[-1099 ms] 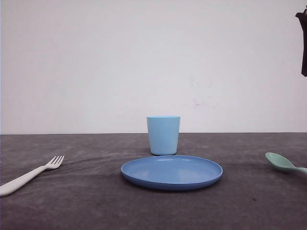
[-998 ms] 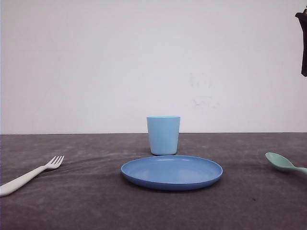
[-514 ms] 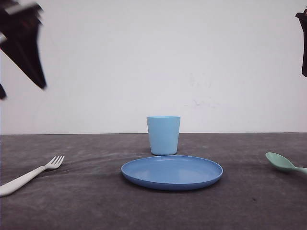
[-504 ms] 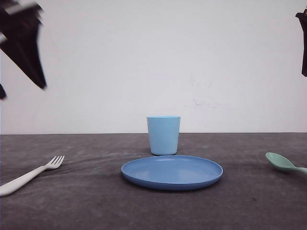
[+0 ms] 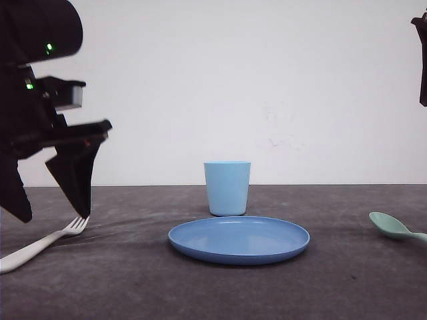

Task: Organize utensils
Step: 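Lower the left gripper onto the white fork and close on its handle, then lift the white fork with the left gripper toward the blue cup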

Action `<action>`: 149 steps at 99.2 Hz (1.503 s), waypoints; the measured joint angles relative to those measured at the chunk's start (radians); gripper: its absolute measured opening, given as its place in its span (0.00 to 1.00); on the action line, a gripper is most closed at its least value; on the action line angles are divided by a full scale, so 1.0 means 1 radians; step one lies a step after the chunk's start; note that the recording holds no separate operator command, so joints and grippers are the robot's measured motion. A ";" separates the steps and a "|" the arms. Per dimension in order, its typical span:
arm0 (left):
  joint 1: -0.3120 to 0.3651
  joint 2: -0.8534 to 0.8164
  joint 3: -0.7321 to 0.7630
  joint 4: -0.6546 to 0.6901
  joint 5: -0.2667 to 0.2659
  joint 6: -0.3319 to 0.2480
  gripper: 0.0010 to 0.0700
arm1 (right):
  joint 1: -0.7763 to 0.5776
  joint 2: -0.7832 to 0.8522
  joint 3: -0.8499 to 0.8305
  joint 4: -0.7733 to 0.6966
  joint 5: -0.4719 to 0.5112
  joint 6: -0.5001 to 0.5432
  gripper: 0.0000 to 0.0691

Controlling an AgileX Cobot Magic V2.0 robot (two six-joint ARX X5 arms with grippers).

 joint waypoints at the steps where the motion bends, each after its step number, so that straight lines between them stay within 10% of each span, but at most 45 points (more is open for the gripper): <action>1: 0.000 0.002 0.000 0.002 -0.001 0.000 0.66 | 0.000 0.000 0.000 0.000 0.000 0.000 0.98; 71: 0.000 0.101 0.000 0.051 -0.034 -0.023 0.55 | 0.000 0.000 0.000 0.000 0.000 0.000 0.98; 106: -0.002 0.103 0.000 0.053 -0.043 -0.026 0.07 | 0.000 0.000 0.000 0.000 0.000 0.000 0.98; 149: -0.058 -0.023 -0.001 0.175 -0.060 -0.025 0.05 | 0.000 0.000 0.000 0.000 0.000 -0.001 0.98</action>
